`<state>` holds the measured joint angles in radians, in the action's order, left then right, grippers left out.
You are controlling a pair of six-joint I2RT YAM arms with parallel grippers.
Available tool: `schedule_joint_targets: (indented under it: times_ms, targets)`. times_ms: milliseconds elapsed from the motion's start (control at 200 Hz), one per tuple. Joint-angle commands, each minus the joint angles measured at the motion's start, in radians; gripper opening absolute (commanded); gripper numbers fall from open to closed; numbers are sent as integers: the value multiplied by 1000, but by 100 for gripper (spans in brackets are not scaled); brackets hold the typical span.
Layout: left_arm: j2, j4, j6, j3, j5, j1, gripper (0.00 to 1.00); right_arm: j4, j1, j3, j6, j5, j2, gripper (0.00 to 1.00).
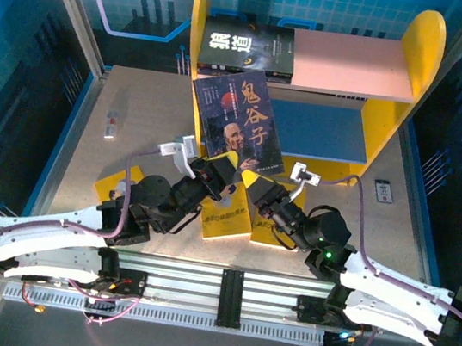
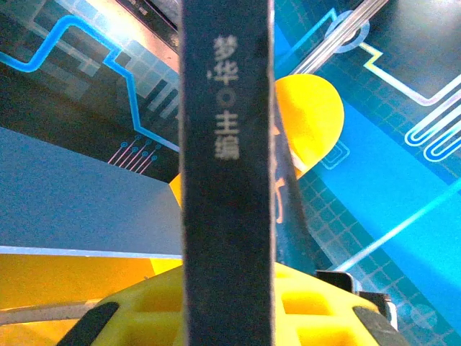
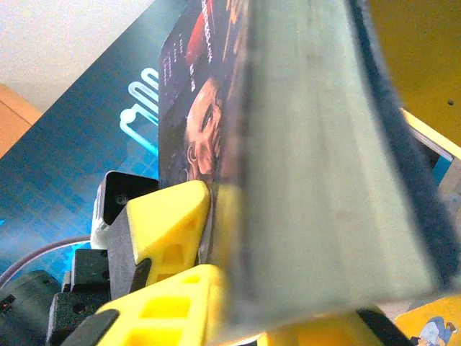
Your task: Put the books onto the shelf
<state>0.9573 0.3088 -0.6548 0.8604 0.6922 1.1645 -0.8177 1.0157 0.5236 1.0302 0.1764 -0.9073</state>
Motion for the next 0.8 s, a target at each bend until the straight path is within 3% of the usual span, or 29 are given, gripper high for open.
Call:
schedule_joint_targets:
  times_ms: [0,200,295,490,670,796]
  targets:
    - [-8,29,13,11,20,11,6,11,4,66,-120,44,53,16]
    - [-71,-90,53,48,75,11,53,248,-45,196,-286,-31,154,13]
    - [-110,-246,74,114,121,10,61,459,-107,319,-352,-116,184,13]
    - [-122,-731,86,364,157,-18,76,898,-285,597,-470,-292,182,12]
    - [-142,-990,150,531,-22,-122,90,1167,-409,784,-581,-500,105,12]
    - [-144,-1135,193,633,-128,-160,92,1253,-446,825,-627,-616,53,12]
